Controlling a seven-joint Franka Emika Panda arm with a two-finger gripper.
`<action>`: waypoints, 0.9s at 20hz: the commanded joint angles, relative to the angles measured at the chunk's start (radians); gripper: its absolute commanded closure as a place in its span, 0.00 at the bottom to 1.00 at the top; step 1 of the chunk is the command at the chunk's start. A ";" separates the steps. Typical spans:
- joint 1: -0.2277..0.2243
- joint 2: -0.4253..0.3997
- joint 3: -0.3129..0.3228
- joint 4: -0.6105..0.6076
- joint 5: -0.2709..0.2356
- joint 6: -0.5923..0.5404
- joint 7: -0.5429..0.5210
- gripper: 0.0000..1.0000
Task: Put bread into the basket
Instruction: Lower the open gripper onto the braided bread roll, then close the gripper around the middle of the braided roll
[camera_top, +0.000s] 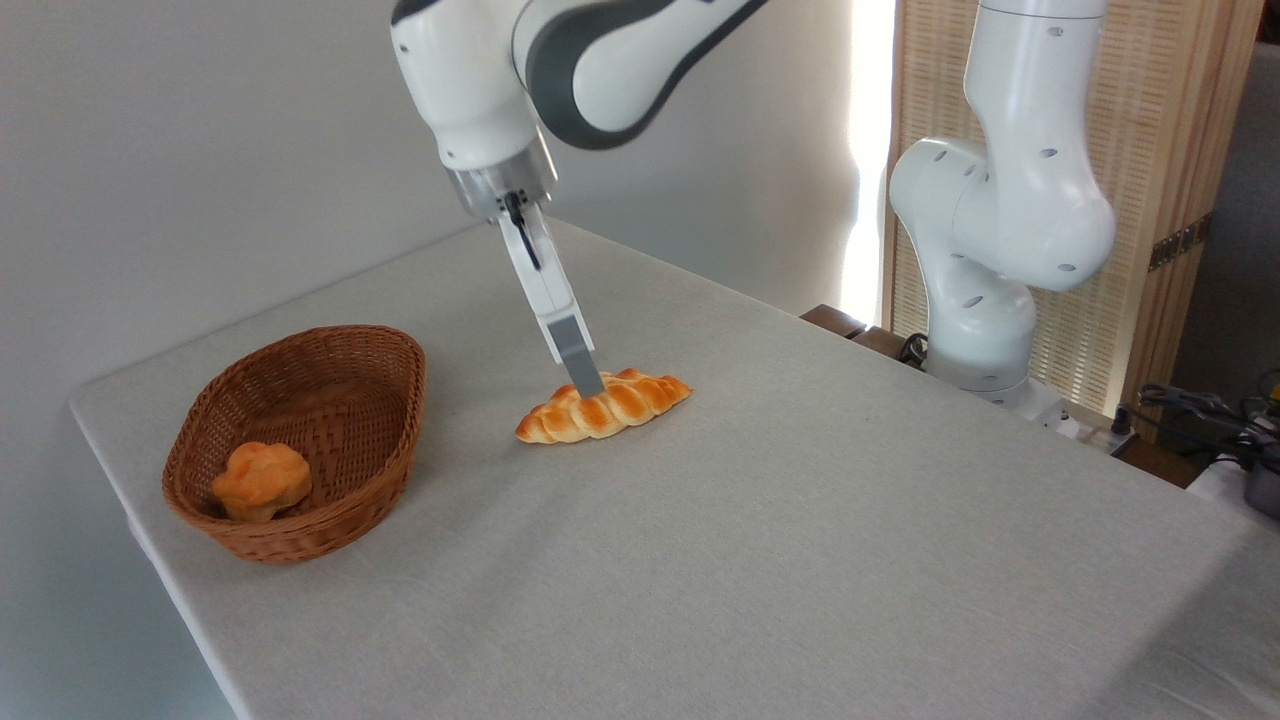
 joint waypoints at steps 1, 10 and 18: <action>-0.001 -0.014 0.008 -0.040 -0.004 0.045 0.038 0.00; -0.002 0.009 -0.005 -0.111 -0.003 0.161 0.036 0.00; -0.002 0.012 -0.005 -0.116 -0.003 0.174 0.035 0.76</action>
